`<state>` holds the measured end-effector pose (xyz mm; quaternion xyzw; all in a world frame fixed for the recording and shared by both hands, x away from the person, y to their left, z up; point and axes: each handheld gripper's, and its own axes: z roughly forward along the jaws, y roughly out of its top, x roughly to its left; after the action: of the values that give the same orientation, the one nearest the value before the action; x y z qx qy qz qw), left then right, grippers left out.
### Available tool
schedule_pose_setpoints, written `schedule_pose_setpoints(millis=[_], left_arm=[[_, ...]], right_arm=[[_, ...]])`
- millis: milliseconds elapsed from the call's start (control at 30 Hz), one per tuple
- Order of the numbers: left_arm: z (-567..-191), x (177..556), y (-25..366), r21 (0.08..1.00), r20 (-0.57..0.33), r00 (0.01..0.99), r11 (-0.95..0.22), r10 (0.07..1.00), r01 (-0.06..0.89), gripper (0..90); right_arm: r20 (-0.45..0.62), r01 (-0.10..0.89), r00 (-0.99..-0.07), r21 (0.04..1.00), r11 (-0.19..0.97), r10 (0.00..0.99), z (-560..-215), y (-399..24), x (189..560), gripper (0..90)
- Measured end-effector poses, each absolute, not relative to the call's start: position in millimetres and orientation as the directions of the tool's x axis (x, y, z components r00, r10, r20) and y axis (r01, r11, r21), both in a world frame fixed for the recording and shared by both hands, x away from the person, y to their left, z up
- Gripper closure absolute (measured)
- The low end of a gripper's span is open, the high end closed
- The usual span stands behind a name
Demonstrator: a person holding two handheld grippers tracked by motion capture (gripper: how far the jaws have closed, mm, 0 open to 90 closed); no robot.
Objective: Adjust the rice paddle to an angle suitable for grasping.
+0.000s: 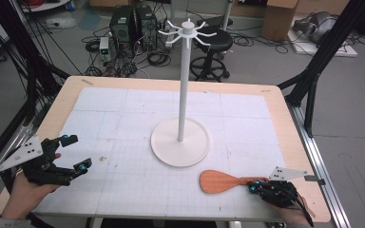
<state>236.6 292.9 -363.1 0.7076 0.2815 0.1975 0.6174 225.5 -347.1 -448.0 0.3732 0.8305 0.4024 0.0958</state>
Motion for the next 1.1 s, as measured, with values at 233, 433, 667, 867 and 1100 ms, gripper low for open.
schedule_pose_setpoints(millis=[233,433,667,867,1100], left_arm=[[-363.0,232.8,295.4,0.985,-0.067,0.755,-0.076,0.653,0.154,4.1],[-362.9,229.2,296.6,0.984,-0.066,0.753,-0.081,0.655,0.156,4.1],[-364.4,225.3,298.8,0.984,-0.072,0.747,-0.075,0.661,0.16,4.1],[-366.2,221.9,303.5,0.983,-0.077,0.736,-0.07,0.672,0.167,4.1],[-365.9,212.7,313.5,0.983,-0.081,0.718,-0.063,0.691,0.172,4.1]], right_arm=[[0.111,0.53,-0.682,0.756,0.384,0.723,-450.0,-342.3,236.0,90.0],[0.072,0.528,-0.658,0.755,0.39,0.75,-449.1,-333.1,250.5,90.0],[0.108,0.544,-0.65,0.758,0.361,0.753,-450.3,-332.1,266.4,90.0],[0.088,0.537,-0.649,0.756,0.374,0.755,-449.8,-317.3,282.9,90.0],[0.093,0.537,-0.656,0.755,0.376,0.749,-450.0,-307.6,294.3,90.0]])
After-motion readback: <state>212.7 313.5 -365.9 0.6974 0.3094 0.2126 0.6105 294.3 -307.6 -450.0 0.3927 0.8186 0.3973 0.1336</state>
